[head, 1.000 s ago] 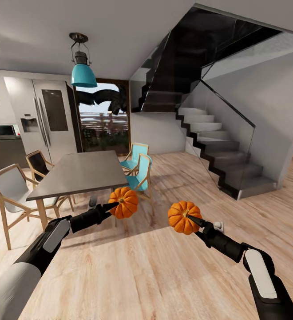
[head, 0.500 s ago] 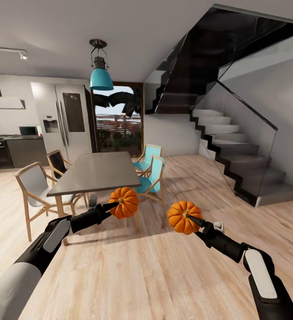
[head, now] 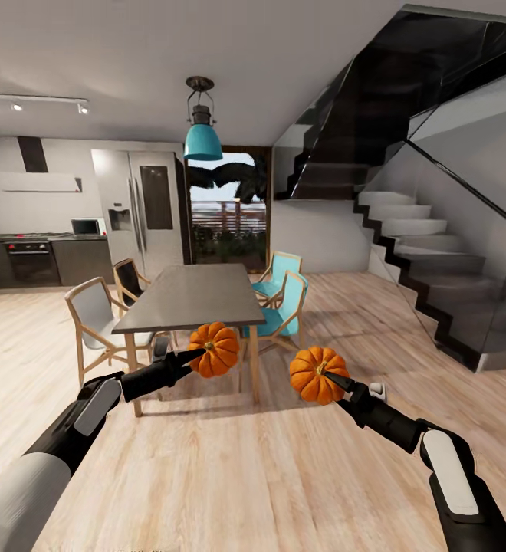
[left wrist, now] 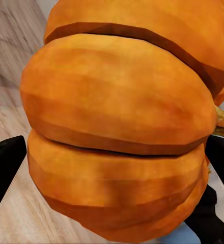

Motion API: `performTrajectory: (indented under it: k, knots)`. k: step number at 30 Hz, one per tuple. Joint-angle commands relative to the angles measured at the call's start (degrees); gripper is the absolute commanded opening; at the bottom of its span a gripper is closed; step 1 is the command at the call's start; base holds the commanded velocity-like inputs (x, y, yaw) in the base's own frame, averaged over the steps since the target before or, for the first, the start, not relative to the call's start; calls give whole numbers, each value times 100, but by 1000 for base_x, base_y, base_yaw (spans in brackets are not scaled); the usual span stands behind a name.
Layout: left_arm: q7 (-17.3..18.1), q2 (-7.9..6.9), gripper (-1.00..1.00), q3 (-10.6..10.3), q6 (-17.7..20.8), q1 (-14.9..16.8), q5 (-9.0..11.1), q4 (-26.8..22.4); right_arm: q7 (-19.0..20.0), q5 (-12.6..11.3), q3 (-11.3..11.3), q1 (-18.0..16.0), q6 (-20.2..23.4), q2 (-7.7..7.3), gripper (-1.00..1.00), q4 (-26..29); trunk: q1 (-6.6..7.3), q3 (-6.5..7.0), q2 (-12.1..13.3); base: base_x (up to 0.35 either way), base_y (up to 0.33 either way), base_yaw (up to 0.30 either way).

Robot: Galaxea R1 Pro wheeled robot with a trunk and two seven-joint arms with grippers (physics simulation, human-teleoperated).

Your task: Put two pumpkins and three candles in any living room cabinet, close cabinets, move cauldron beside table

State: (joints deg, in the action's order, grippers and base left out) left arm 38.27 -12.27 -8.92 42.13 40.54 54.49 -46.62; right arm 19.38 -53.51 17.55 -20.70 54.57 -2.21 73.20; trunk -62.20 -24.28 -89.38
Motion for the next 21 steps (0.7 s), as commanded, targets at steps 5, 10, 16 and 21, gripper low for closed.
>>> performTrajectory:
  k: [5, 10, 16, 21]
  knots:
    - [-7, -4, -100, -13, 32, 7, 45, 3, 48, 34, 11, -4, 28, 5, -100, 1, 0, 16, -4, 0, 0, 208]
    - [-10, -4, -100, -14, 32, 7, 44, 3, 48, 34, 11, -4, 28, 3, -100, 1, 0, 38, -4, 0, 0, 208]
    - [-5, -4, -100, -13, 39, 7, 52, 2, 48, 34, 8, -4, 24, 8, -100, 1, 0, 65, -4, 0, 0, 208]
    - [-4, -4, -100, -13, 41, 7, 60, 0, 48, 34, 5, -4, 24, 14, -100, 1, 0, 87, -4, 0, 0, 208]
